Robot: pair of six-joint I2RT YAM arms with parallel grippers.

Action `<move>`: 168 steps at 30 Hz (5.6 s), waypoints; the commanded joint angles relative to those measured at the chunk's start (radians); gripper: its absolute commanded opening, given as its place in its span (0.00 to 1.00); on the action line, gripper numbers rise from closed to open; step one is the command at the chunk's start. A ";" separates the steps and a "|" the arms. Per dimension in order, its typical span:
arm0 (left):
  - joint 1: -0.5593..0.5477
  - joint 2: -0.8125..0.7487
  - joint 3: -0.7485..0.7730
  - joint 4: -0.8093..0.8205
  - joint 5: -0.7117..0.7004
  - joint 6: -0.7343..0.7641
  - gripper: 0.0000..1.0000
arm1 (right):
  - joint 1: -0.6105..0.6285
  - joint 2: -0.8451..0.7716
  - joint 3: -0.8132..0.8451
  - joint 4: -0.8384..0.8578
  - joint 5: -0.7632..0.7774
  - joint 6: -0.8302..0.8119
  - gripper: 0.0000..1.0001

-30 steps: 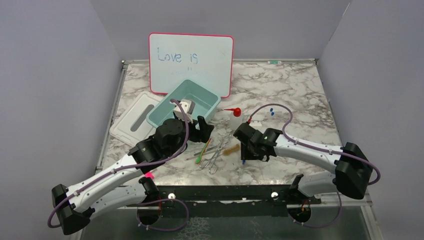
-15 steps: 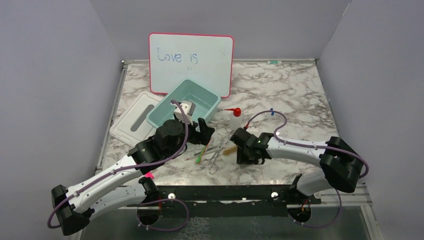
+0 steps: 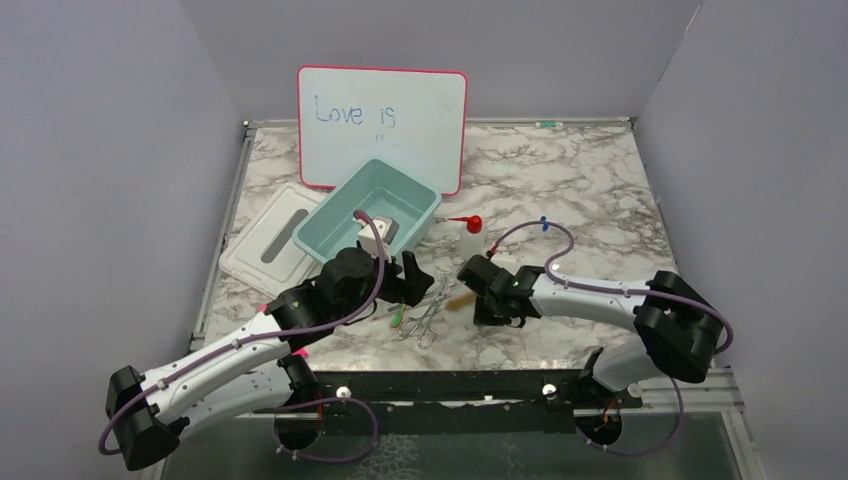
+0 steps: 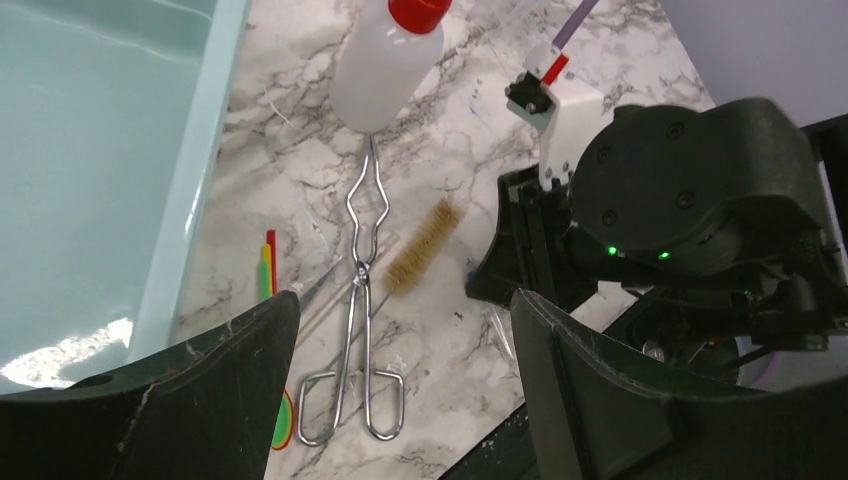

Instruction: Organize the chemistry lab equipment

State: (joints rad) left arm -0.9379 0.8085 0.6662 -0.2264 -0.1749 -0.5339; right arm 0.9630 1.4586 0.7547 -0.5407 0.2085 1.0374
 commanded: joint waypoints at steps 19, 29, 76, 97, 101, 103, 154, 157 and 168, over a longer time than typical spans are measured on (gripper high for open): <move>0.001 0.227 -0.010 0.467 0.424 -0.162 0.51 | 0.006 -0.487 0.110 0.306 0.059 -0.111 0.17; 0.001 0.189 -0.001 0.474 0.448 0.043 0.00 | 0.006 -0.493 0.180 0.229 0.012 -0.153 0.27; 0.001 0.119 0.244 0.037 0.602 0.636 0.00 | -0.001 -0.426 0.494 -0.131 -0.368 -0.367 0.31; 0.001 0.059 0.228 0.011 0.245 0.490 0.84 | -0.144 -0.350 0.515 -0.165 -0.053 -0.494 0.16; 0.001 0.025 0.206 0.019 0.155 0.436 0.85 | -0.336 -0.283 0.489 -0.159 -0.024 -0.569 0.15; 0.001 0.017 0.191 0.034 0.148 0.414 0.85 | -0.408 -0.264 0.472 -0.163 0.031 -0.597 0.15; 0.001 0.210 0.131 0.180 0.298 0.312 0.85 | -0.661 -0.128 0.165 0.077 0.165 -0.575 0.15; 0.001 0.214 0.130 0.182 0.299 0.310 0.85 | -0.661 -0.116 0.162 0.083 0.161 -0.577 0.15; 0.001 0.215 0.128 0.179 0.297 0.311 0.85 | -0.660 -0.075 0.167 0.084 0.182 -0.582 0.15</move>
State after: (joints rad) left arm -0.9360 1.0225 0.8043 -0.0830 0.1112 -0.2180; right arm 0.3058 1.3716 0.9226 -0.4515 0.3527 0.4622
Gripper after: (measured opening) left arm 0.850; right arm 0.201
